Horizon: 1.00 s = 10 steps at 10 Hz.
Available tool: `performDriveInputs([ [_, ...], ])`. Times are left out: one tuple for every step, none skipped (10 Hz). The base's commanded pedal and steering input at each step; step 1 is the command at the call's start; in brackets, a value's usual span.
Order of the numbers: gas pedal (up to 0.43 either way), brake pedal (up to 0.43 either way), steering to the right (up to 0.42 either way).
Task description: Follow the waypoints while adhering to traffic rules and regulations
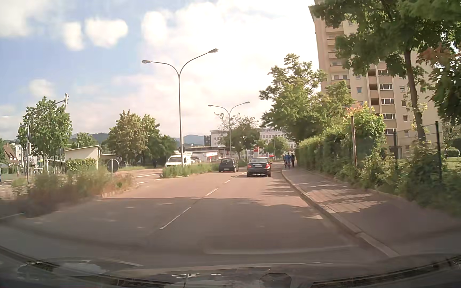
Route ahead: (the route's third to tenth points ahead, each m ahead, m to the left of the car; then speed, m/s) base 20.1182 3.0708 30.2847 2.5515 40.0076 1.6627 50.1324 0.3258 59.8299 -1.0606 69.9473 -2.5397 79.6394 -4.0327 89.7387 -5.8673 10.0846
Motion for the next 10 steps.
performDriveInputs([
  [0.067, 0.000, 0.014],
  [0.067, 0.000, 0.014],
  [0.059, 0.000, 0.012],
  [0.059, 0.000, 0.009],
  [0.059, 0.000, 0.008],
  [0.059, 0.000, 0.008],
  [0.059, 0.000, 0.008],
  [0.059, 0.000, 0.008],
  [0.059, 0.000, 0.008],
  [0.059, 0.000, 0.008],
])
